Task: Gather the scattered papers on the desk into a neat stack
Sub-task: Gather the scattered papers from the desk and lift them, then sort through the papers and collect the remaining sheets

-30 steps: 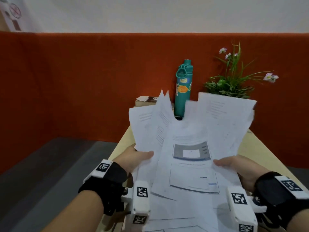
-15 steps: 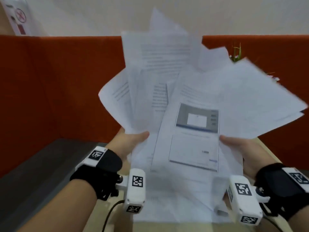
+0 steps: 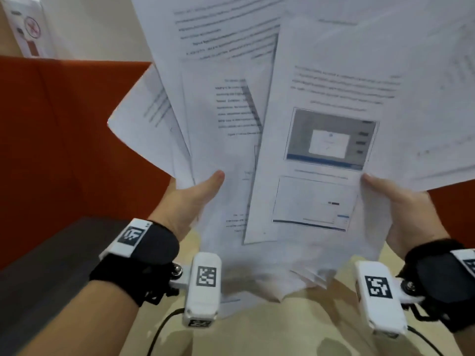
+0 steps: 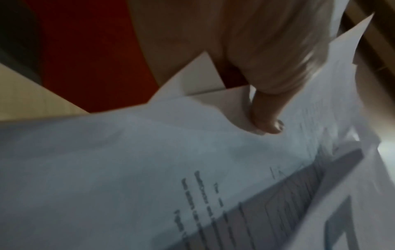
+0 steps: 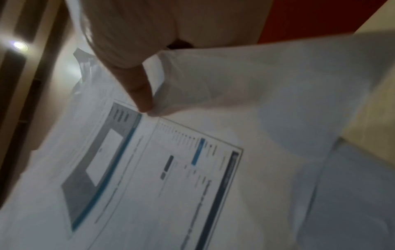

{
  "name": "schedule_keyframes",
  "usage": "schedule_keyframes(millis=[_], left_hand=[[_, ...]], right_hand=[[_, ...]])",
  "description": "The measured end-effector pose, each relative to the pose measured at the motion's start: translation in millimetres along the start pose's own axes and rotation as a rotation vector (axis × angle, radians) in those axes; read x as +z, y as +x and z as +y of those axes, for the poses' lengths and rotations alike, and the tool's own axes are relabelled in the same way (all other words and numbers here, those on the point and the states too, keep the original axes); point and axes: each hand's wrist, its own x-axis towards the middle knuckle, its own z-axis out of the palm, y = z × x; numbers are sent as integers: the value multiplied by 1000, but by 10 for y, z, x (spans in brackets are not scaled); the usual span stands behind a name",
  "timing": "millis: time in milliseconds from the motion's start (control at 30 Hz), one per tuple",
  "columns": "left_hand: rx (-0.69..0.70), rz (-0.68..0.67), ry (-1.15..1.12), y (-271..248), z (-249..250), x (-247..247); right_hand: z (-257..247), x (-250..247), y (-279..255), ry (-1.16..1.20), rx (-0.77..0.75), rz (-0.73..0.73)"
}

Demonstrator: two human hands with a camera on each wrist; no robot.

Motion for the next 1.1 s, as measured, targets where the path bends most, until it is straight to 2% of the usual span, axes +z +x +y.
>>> schedule_keyframes(millis=[67, 167, 267, 367, 500, 533, 600, 667, 733, 800, 867, 967, 1100], left_hand=[[19, -44, 41, 13, 2, -4], [-7, -80, 44, -35, 3, 53], [94, -177, 42, -96, 45, 96], [167, -305, 150, -232, 66, 202], [96, -472, 284, -248, 5, 269], [124, -444, 323, -247, 16, 282], [211, -294, 302, -242, 44, 269], [200, -205, 196, -196, 18, 177], [140, -220, 146, -172, 0, 117], [56, -265, 187, -131, -34, 93], [-4, -251, 158, -63, -88, 38], [-75, -237, 146, -83, -65, 10], [-118, -293, 187, -206, 95, 68]], right_hand=[[1, 38, 7, 9, 56, -51], [28, 47, 10, 59, 83, -26], [75, 58, 3, 89, 108, -7], [170, 112, -13, -42, 79, 84], [216, 172, -33, -186, 62, 161], [205, 187, -50, -171, 78, 166], [153, 187, -67, -166, 62, 190], [33, 145, -79, -147, 6, 249], [-86, 116, -91, -161, -12, 243], [-156, 105, -65, -227, -15, 239], [-223, 73, -7, -263, 0, 247], [-334, 69, 67, -194, -15, 233], [-422, 42, 127, -174, -33, 209]])
